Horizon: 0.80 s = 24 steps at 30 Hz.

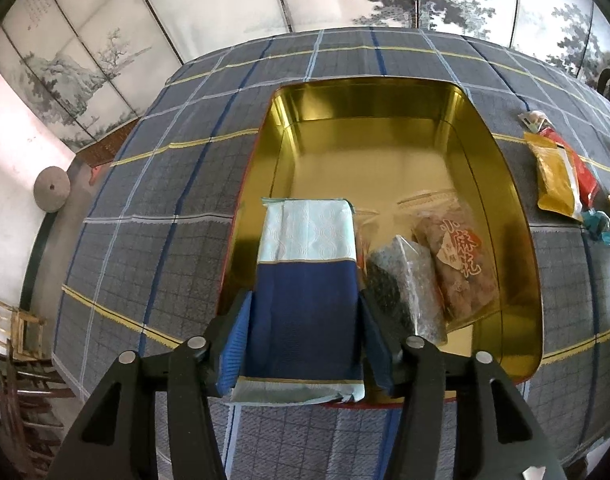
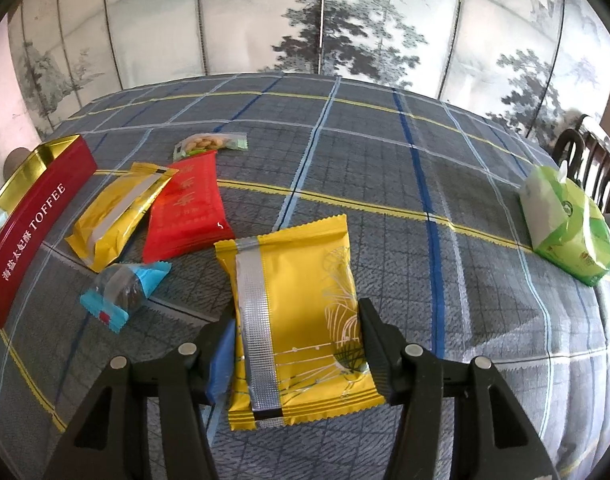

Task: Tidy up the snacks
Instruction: 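Carry the navy-and-white packet into the gold tin and open the left tool, then carry the yellow silver-strip bag into the gold tin and open the right tool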

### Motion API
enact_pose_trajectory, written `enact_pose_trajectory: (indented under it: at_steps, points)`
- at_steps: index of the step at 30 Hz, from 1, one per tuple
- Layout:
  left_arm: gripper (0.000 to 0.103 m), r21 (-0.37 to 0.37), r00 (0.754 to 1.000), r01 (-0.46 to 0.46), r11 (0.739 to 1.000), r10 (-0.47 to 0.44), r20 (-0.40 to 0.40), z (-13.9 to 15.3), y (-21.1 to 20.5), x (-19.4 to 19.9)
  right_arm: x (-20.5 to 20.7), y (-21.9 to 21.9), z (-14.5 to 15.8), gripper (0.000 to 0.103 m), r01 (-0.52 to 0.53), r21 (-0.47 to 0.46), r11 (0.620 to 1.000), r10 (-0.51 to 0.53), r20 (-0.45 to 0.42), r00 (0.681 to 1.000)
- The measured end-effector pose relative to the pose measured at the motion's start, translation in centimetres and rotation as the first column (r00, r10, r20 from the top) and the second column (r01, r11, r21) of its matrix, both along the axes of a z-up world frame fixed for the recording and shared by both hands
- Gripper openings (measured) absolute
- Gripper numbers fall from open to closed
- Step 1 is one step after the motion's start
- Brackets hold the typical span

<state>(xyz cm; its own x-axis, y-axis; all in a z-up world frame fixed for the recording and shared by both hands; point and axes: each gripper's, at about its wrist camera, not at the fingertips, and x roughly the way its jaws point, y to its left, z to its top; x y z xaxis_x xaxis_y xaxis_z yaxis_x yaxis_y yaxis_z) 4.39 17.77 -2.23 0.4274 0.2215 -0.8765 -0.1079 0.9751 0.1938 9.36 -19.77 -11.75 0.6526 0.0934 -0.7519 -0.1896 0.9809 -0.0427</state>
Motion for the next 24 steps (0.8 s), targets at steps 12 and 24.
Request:
enact_pose_trajectory:
  at_steps: [12,24]
  points:
    - [0.067,-0.021,0.999,0.013,1.0,-0.012,0.035,0.4,0.2,-0.7,0.5,0.6,0.2,0.055,0.072,-0.024,0.997,-0.072,-0.021,0.997]
    - [0.077,-0.037,0.995,0.029,0.999,-0.025,0.095,1.7,-0.1,-2.3,-0.3,2.4,0.9,0.055,0.133,-0.083,0.988,-0.135,-0.018,0.991]
